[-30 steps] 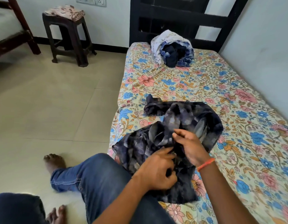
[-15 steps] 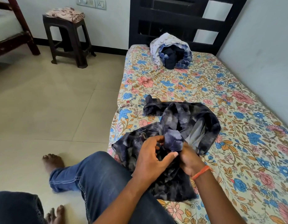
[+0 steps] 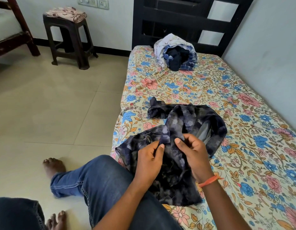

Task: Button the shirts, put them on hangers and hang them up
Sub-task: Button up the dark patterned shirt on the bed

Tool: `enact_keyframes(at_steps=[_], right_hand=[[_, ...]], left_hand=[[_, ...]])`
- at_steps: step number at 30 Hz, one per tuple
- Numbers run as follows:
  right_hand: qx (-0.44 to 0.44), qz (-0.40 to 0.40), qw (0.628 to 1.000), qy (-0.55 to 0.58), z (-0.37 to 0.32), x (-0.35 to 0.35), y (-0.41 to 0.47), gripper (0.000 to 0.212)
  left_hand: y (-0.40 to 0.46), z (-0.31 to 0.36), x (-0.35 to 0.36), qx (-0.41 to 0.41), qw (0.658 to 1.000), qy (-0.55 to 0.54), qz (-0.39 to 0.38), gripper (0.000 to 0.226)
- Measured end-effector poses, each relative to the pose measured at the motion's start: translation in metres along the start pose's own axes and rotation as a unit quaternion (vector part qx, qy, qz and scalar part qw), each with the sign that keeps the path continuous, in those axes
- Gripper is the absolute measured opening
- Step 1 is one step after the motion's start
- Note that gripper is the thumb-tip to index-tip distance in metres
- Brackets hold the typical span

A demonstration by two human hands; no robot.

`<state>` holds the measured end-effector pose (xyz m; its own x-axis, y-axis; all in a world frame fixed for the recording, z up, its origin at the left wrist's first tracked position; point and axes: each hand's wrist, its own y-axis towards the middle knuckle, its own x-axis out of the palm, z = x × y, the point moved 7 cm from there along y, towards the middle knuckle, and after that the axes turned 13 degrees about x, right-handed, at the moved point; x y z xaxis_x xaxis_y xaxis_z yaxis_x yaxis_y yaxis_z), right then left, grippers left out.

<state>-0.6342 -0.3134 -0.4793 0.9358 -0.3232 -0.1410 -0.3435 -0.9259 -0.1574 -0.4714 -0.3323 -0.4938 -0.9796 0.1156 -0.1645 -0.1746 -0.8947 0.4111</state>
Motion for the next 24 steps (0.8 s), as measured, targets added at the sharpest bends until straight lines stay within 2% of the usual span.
enact_keyframes(at_steps=[2,4,6,8,11,13,16,18,21,24], right_hand=[[0.06,0.003,0.993,0.102,0.008,-0.007,0.004,0.011],[0.127,-0.011,0.971,0.202,0.016,-0.008,0.006,0.014],[0.158,-0.009,0.962,0.223,0.019,-0.008,0.007,0.016],[0.171,-0.004,0.962,0.212,0.021,-0.008,0.006,0.017],[0.171,-0.012,0.968,0.186,0.024,-0.008,0.006,0.019],[0.164,-0.038,0.973,0.16,0.022,-0.007,0.005,0.025],[0.146,-0.077,0.98,0.115,0.015,-0.004,0.0,0.024],[0.121,-0.098,0.986,0.056,0.011,-0.005,-0.002,0.016],[0.099,-0.084,0.988,-0.08,0.013,-0.014,0.004,0.018],[0.115,-0.109,0.982,-0.105,0.017,-0.015,0.005,0.02]], left_hand=[[0.001,-0.013,-0.004,-0.056,0.997,-0.042,0.021,0.033],[0.001,-0.022,-0.002,-0.108,0.99,-0.09,0.019,0.022],[-0.001,-0.021,0.001,-0.135,0.984,-0.115,0.011,0.023],[-0.001,-0.013,0.001,-0.114,0.988,-0.102,0.01,0.034],[0.001,0.003,0.002,-0.009,0.998,0.002,-0.055,0.045],[-0.001,0.016,0.006,0.065,0.987,0.085,-0.117,0.047],[-0.005,0.026,0.014,0.133,0.969,0.132,-0.162,0.047],[-0.006,0.023,0.018,0.143,0.96,0.163,-0.178,0.053],[-0.005,0.014,0.022,0.144,0.945,0.202,-0.215,0.072],[-0.007,0.014,0.027,0.141,0.941,0.175,-0.252,0.074]])
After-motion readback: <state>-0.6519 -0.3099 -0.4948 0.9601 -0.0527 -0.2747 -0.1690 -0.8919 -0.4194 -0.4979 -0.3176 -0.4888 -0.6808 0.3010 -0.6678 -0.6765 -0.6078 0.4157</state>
